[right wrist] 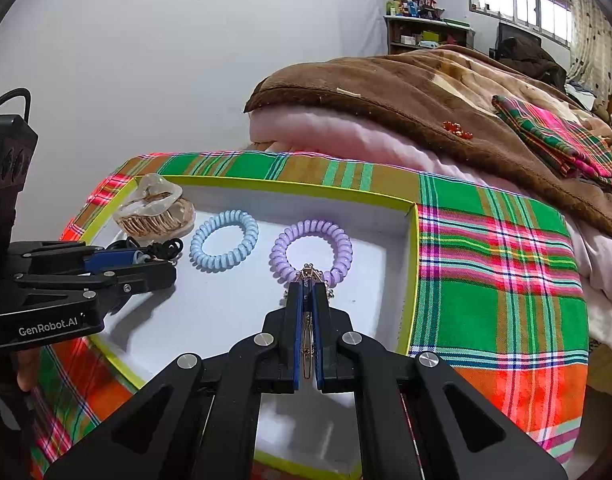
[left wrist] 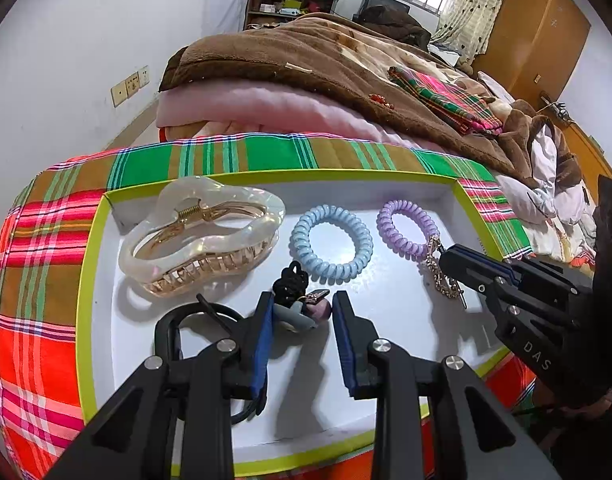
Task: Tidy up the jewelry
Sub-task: 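Lower both held items into the box and open both grippers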
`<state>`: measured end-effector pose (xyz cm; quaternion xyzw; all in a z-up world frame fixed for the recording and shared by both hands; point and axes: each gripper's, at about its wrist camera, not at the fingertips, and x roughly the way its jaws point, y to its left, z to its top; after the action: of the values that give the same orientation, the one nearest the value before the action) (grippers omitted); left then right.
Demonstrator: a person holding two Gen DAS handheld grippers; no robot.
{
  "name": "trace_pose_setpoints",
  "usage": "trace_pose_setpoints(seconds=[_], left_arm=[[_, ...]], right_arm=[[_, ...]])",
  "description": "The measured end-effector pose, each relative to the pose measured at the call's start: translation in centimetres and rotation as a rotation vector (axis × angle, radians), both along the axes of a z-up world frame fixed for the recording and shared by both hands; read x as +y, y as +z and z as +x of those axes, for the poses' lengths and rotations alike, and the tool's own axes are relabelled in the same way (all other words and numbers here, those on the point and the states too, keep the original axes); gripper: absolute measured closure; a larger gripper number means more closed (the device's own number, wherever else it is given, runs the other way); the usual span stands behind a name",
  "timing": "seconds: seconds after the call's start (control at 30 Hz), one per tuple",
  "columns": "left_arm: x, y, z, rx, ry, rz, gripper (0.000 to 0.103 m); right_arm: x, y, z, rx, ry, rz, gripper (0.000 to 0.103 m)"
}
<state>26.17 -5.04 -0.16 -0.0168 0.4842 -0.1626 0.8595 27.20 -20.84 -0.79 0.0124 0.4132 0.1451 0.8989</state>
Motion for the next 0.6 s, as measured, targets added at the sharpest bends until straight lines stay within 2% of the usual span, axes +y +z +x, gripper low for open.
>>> trace_pose_setpoints(seconds=[0.17,0.23,0.6], left_arm=[[-0.06,-0.02,0.05,-0.001,0.001,0.003,0.069],[-0.13,-0.05,0.07,-0.002,0.000,0.005,0.068],[-0.27,0.04,-0.03,-0.002,-0.002,0.004,0.060]], right_arm=[[-0.01,0.07,0.00,-0.003,-0.002,-0.001,0.098],[-0.05,0.10,0.00,-0.005,-0.006,-0.002,0.094],[-0.13,0.23,0.04,-0.013,-0.020,-0.005,0.089]])
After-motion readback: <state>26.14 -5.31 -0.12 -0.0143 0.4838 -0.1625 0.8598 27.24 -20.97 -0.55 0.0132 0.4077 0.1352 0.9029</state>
